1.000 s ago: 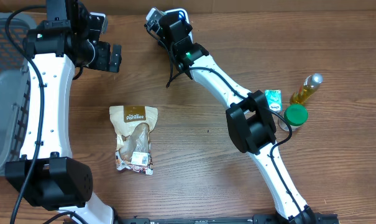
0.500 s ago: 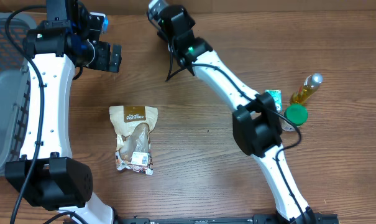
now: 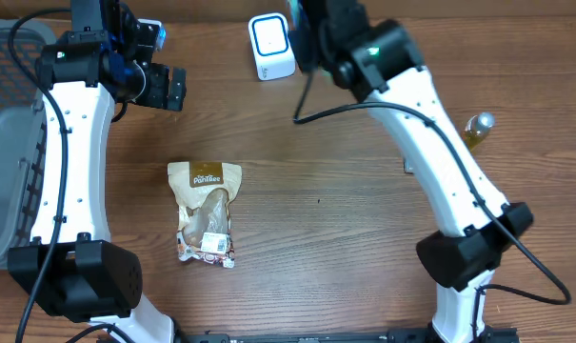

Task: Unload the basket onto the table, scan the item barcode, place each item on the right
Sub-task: 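Hold the teal packet's barcode against the white scanner, then move the teal packet right, lower it beside the green jar, release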

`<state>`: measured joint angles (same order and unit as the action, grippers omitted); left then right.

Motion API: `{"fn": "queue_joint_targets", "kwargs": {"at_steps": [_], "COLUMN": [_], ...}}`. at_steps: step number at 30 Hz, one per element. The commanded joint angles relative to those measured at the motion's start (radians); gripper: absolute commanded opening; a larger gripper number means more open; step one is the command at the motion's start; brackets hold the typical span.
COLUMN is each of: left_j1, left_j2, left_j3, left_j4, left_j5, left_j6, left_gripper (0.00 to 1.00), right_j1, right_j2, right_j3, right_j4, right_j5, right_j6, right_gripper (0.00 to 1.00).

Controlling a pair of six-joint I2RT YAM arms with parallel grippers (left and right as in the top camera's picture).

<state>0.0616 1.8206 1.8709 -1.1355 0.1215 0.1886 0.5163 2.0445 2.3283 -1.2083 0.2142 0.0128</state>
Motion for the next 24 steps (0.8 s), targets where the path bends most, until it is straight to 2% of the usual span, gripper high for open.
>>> {"fn": "queue_joint_targets", "kwargs": {"at_steps": [1,5,8,17,24], "left_j1": [0.005,0.005,0.005,0.005,0.005], "left_j2": [0.005,0.005,0.005,0.005,0.005], "left_j3": [0.003,0.003,0.003,0.003,0.003], "left_j4": [0.002,0.002,0.002,0.002,0.002], "left_j5": [-0.006,-0.006,-0.006,-0.006,-0.006], "left_j6": [-0.013,-0.013,-0.013,-0.013,-0.013], "left_gripper": [1.00,0.99,1.00,0.99,1.00], "right_j1": [-0.043,-0.086,-0.102,-0.145,-0.159], "right_j2": [0.019,0.040,0.042,0.042,0.042], "right_j3": [-0.012,-0.047,-0.140,-0.468,-0.645], "right_j4": [-0.150,-0.359,-0.402,-0.330,-0.242], "right_j5": [-0.200,-0.287,-0.291,-0.279,-0.259], "right_j6": [0.219,0.231,0.230,0.227,0.223], "right_gripper": [0.04,0.04,0.04,0.04,0.04]}}
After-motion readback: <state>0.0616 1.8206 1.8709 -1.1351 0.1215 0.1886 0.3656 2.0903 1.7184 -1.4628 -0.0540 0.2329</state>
